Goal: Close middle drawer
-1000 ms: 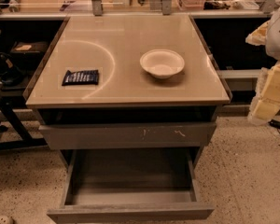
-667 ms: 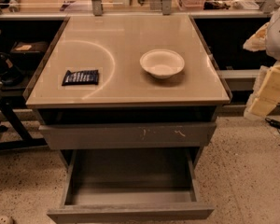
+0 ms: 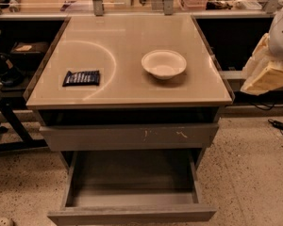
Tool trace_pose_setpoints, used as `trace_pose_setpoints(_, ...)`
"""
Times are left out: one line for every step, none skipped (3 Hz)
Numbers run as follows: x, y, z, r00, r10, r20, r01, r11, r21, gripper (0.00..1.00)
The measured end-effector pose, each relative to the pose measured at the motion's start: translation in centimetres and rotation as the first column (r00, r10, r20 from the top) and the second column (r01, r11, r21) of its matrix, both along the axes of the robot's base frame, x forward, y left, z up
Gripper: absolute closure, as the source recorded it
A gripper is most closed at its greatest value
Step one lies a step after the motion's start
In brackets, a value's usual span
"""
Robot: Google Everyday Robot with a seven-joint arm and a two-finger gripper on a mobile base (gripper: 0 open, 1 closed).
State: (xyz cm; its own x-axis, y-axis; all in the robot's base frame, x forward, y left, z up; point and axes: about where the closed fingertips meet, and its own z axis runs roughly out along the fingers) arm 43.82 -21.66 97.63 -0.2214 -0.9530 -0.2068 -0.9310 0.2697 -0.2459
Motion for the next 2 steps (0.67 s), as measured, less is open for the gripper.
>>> trace_pose_setpoints(0.00, 0.00, 0.00, 1.0000, 0.000, 0.000, 0.000, 1.000, 0.000, 0.85)
trace_pose_setpoints(0.00, 0.00, 0.00, 1.0000, 0.000, 0.000, 0.000, 1.000, 0.000, 1.00)
